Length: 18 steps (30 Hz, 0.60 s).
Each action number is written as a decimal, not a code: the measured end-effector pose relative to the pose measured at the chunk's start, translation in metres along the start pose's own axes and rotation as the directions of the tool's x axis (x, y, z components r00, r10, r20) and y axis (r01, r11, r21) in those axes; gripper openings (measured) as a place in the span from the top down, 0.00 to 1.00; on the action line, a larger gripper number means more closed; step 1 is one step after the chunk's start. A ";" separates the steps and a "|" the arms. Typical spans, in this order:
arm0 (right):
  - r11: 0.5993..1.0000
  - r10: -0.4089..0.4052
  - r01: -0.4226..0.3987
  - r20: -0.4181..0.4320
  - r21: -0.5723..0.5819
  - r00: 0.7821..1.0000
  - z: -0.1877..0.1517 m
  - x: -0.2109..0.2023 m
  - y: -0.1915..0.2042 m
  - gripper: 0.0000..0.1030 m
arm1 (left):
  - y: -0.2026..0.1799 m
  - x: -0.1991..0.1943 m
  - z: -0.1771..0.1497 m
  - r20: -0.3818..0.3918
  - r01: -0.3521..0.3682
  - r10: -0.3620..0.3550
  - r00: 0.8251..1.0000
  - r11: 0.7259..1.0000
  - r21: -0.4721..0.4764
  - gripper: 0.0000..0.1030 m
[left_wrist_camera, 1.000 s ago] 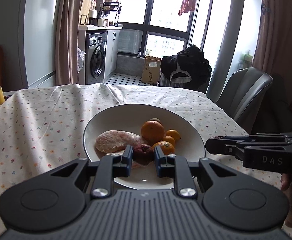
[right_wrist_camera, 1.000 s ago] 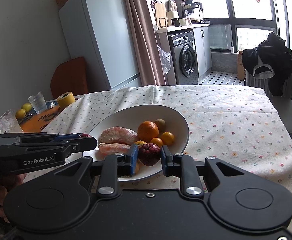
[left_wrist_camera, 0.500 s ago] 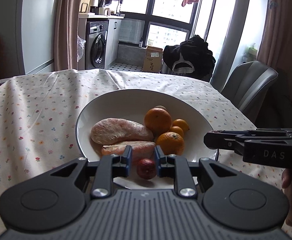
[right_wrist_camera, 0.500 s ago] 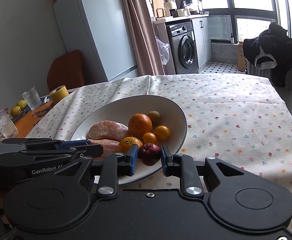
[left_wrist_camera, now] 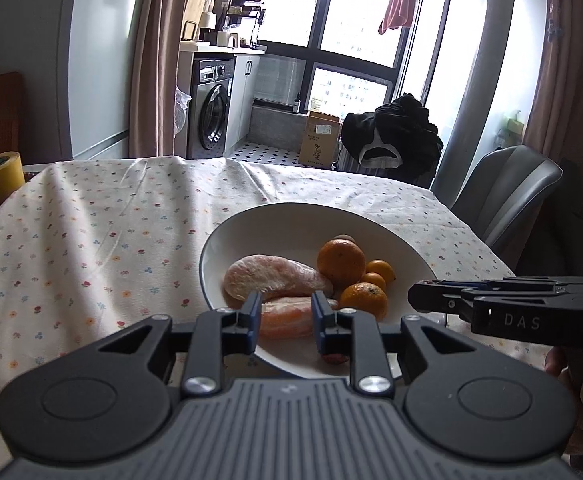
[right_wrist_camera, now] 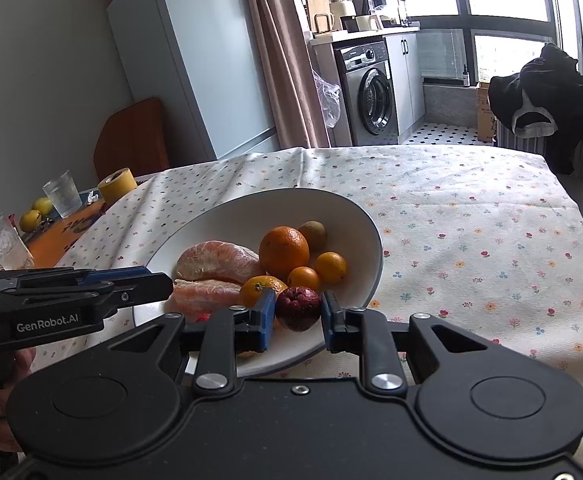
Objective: Organize fruits
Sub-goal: 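Lower both lychees into the white bowl and open both grippers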
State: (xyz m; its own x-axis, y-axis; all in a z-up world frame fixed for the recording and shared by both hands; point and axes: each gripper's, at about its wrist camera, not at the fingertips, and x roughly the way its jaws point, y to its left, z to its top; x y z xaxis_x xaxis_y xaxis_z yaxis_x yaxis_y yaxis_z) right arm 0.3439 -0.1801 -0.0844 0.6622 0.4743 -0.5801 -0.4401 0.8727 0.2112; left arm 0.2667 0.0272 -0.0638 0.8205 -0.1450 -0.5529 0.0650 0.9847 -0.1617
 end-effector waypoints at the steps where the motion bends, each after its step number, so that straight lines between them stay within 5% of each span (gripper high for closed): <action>1: 1.000 0.000 0.000 0.001 -0.003 1.000 0.000 0.000 0.001 0.78 | 0.002 -0.002 0.000 0.003 -0.007 0.007 1.000 1.000 -0.005 0.76; 11: 0.999 -0.026 0.026 -0.009 -0.030 1.000 0.005 0.011 0.006 0.78 | 0.017 -0.021 -0.007 -0.001 -0.038 0.038 0.999 0.998 -0.044 0.75; 18: 0.999 -0.035 0.035 -0.003 -0.032 0.999 0.006 0.009 0.010 0.73 | 0.020 -0.031 -0.010 0.001 -0.056 0.057 0.998 0.996 -0.063 0.62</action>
State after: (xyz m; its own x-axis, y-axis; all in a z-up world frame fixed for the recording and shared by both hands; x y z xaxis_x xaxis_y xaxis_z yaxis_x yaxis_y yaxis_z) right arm 0.3490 -0.1665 -0.0833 0.6754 0.4428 -0.5898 -0.4358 0.8848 0.1652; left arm 0.2367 0.0501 -0.0583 0.8237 -0.0889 -0.5601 -0.0172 0.9833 -0.1813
